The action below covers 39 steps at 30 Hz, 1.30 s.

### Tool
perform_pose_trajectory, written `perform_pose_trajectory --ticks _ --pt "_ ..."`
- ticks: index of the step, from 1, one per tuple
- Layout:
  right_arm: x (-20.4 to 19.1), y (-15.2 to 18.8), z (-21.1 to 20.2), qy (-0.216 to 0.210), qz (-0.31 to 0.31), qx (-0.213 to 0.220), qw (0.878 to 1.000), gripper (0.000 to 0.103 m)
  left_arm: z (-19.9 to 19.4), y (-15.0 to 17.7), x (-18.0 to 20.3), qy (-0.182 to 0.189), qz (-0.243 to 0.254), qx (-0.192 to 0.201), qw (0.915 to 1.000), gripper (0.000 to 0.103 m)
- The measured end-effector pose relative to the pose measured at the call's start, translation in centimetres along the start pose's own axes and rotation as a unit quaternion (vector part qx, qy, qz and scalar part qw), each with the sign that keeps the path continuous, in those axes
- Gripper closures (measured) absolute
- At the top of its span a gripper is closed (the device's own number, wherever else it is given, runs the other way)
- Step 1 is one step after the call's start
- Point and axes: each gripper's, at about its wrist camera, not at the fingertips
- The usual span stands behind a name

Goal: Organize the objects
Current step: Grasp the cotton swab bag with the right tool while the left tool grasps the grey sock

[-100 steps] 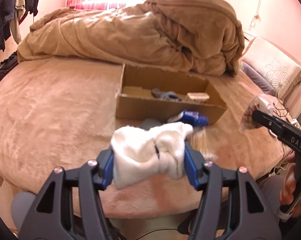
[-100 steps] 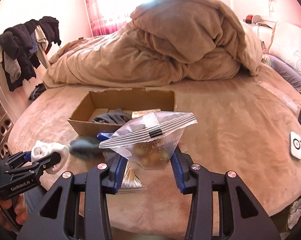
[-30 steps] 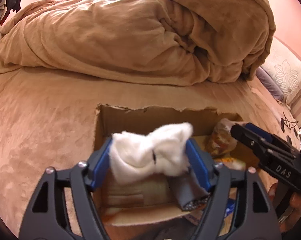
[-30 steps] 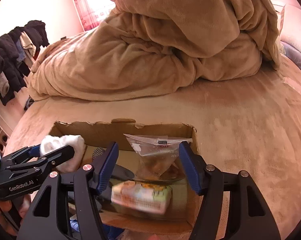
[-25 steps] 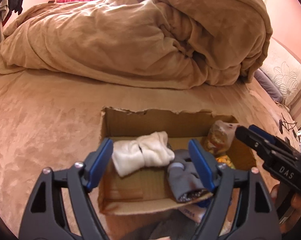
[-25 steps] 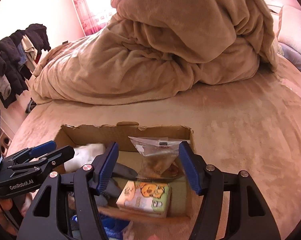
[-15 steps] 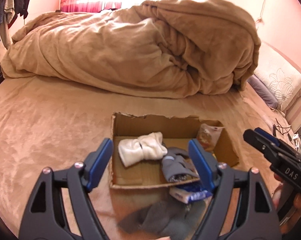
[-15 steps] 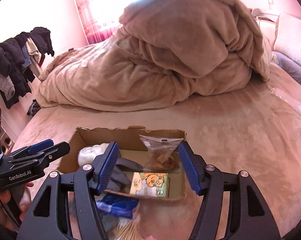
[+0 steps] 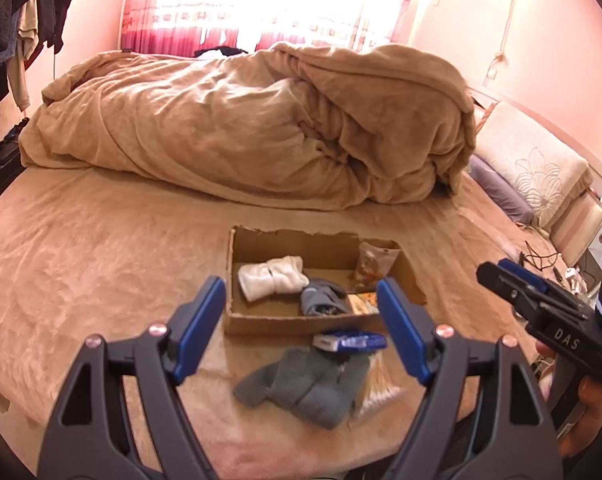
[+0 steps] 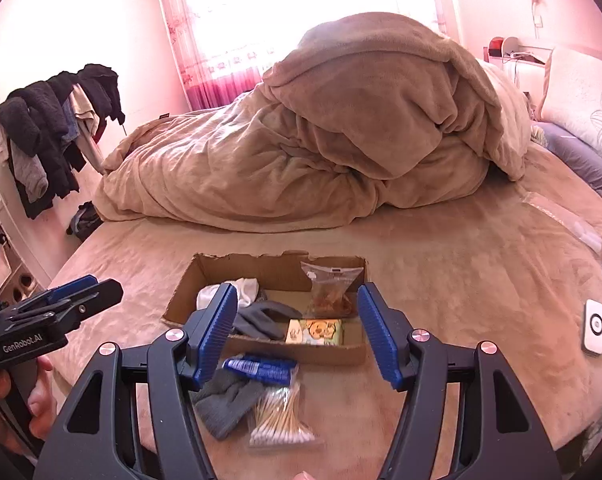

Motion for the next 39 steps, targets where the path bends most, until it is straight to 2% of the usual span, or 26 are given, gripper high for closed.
perform_pose_trajectory --ticks 11,16,28,39 --pt "-0.7 2.4 -4.0 0.012 -0.013 0.005 1.000 0.037 -4.2 3.6 0.9 0.007 0.011 -0.001 0.9999 0.024" --pt "-0.8 4.3 -4.8 0.011 -0.014 -0.002 1.000 0.037 -4.3 5.5 0.5 0.004 0.008 -0.010 0.9999 0.024" --pt "-1.6 9.1 -1.3 -0.003 -0.026 -0.052 0.998 0.037 0.4 10.3 -0.7 0.001 -0.009 -0.058 0.9983 0.024" --pt "-2.3 11.2 4.2 -0.016 -0.036 -0.095 0.995 0.037 5.8 12.0 -1.4 0.007 0.003 -0.102 0.9947 0.024"
Point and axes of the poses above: each gripper's, at about its wrist camera, not at the fingertips, and z roughly the way its jaws point, x to its right, y to its underside
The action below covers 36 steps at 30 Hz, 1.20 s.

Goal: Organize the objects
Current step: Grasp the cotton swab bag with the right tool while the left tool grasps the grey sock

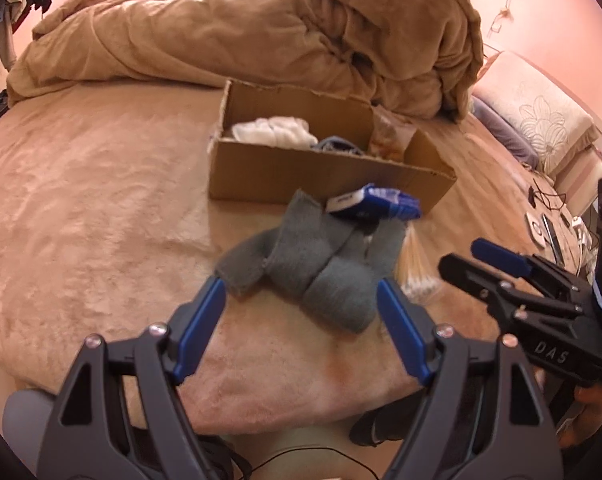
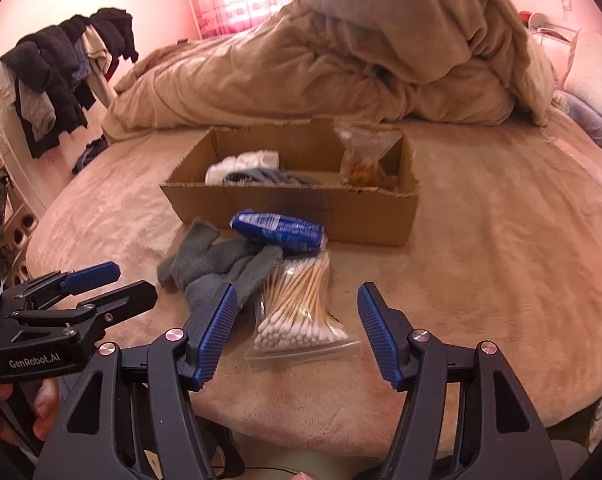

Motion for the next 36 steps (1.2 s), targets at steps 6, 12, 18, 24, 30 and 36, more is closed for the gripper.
perform_pose_trajectory --ticks 6,12,18,24,30,36 --pt "0.6 0.6 3.0 -0.007 0.008 -0.032 0.999 0.037 2.9 0.3 -0.9 0.006 -0.021 -0.006 0.9997 0.011" --pt "1.1 1.0 5.2 -0.031 0.010 -0.056 0.998 0.037 5.2 0.6 -1.2 0.011 -0.028 -0.026 0.9992 0.011" --pt "1.9 1.6 6.5 -0.039 0.009 -0.060 0.997 0.043 6.5 0.3 -0.3 0.018 -0.017 -0.028 0.9993 0.011" --pt "2.5 1.5 5.1 -0.019 -0.007 -0.047 0.999 0.062 7.1 0.1 1.5 0.017 0.009 -0.024 0.9995 0.034" --pt "4.0 1.6 3.7 0.003 0.009 -0.041 0.999 0.064 6.7 0.3 3.8 0.016 0.047 -0.024 0.9985 0.062" --pt "5.1 1.1 1.3 0.009 0.028 -0.019 0.999 0.065 3.7 0.1 4.5 0.000 0.059 0.014 0.9982 0.065"
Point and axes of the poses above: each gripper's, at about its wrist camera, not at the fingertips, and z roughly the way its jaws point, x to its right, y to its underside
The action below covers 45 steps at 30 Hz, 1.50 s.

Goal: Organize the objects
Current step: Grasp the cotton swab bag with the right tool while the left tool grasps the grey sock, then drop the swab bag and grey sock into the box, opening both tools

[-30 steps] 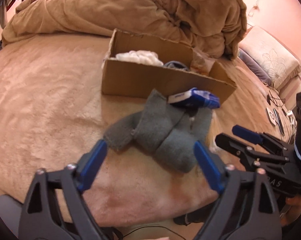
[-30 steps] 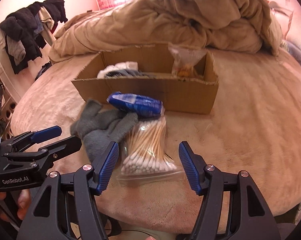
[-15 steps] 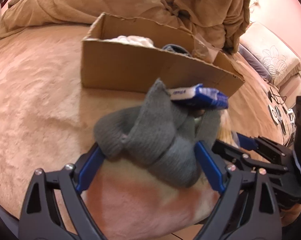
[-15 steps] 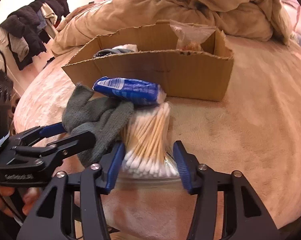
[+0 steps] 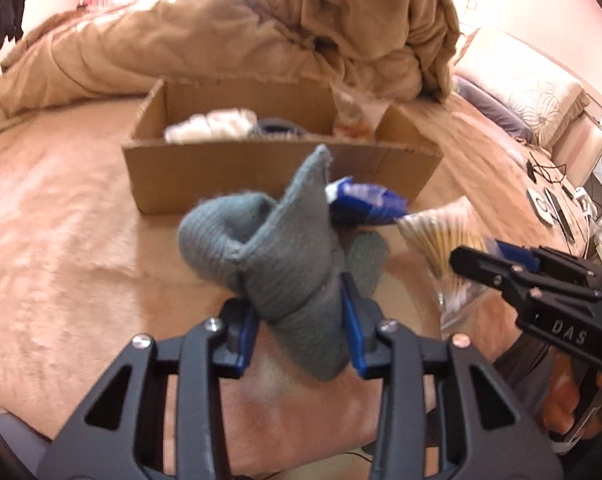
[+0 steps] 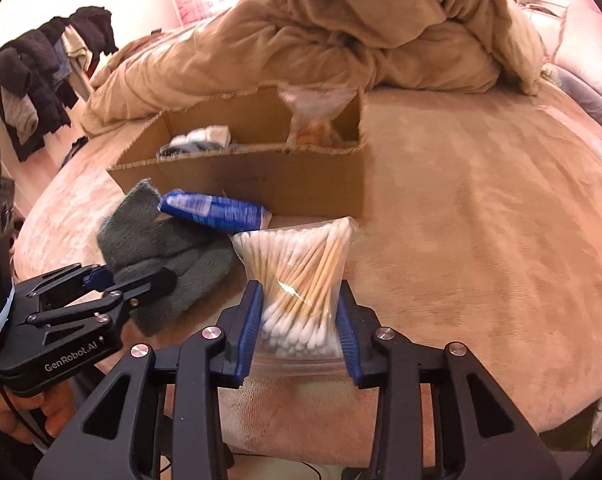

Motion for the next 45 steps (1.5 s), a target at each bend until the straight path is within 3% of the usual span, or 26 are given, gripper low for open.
perform_pose_trajectory --ticks 14,26,37,45 --pt "-0.7 -1.5 -6.1 0.008 0.005 0.052 0.999 0.065 -8.9 -2.5 -0.3 -0.016 0.002 0.062 0.9979 0.065" --pt "-1.6 -4.6 -10.7 0.007 0.004 0.105 0.994 0.065 -14.0 -6.1 -0.8 -0.028 0.011 0.106 0.9939 0.065" --pt "-2.3 -7.8 -11.4 0.001 0.001 0.124 0.992 0.065 -14.7 -10.0 -1.5 -0.033 0.039 0.122 0.9912 0.065" --pt "-2.7 -9.5 -10.1 0.000 -0.004 0.122 0.993 0.065 -11.5 -11.9 -3.4 -0.031 0.021 0.106 0.9937 0.064"
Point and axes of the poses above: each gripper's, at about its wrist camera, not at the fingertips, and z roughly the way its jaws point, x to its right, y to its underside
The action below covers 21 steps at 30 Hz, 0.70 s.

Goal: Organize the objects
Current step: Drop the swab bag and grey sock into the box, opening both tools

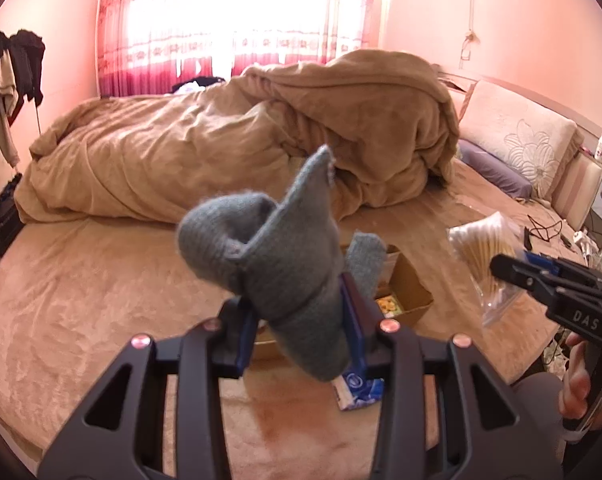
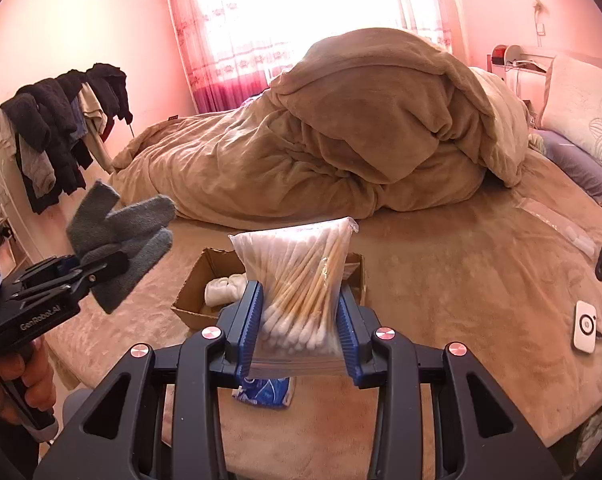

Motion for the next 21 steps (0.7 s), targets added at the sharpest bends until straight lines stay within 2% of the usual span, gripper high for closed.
perform_pose_trajectory --ticks 8,9,10,12,15,17,18,19,21 --pt "-0.3 -1.2 3.3 -0.001 -0.004 -0.010 1.000 0.065 6.0 0.7 -1.4 0.003 -0.014 -0.035 0.9993 0.064" --pt "-0.3 -1.2 4.1 -0.001 -0.006 -0.013 1.000 0.069 6.9 1.0 -1.6 0.001 -0.016 -0.043 0.9990 0.064" --pt "-0.3 -1.1 4.9 0.000 -0.008 -0.018 1.000 0.073 8.0 1.3 -1.7 0.002 -0.019 -0.053 0.9984 0.064" --pt "0.3 -0.5 6.6 0.005 0.000 -0.040 0.999 0.074 10.3 2.2 -1.8 0.012 -0.027 -0.084 0.9960 0.064" --pt "1.1 1.3 7.4 0.016 0.001 -0.060 0.998 0.074 11.5 2.9 -1.7 0.016 -0.028 -0.099 0.9946 0.064" --pt "1.8 2.7 7.7 0.028 0.000 -0.079 0.997 0.064 12.1 3.3 -1.7 0.016 -0.027 -0.103 0.9942 0.062" --pt "2.1 3.2 7.7 0.034 0.002 -0.084 0.996 0.053 12.2 3.4 -1.8 0.015 -0.028 -0.105 0.9939 0.061" --pt "2.6 3.9 7.8 0.042 0.005 -0.093 0.995 0.046 12.3 3.6 -2.0 0.014 -0.031 -0.111 0.9933 0.060" --pt "3.8 5.0 7.9 0.058 0.018 -0.110 0.992 0.045 13.0 3.8 -2.1 0.013 -0.031 -0.126 0.9914 0.056"
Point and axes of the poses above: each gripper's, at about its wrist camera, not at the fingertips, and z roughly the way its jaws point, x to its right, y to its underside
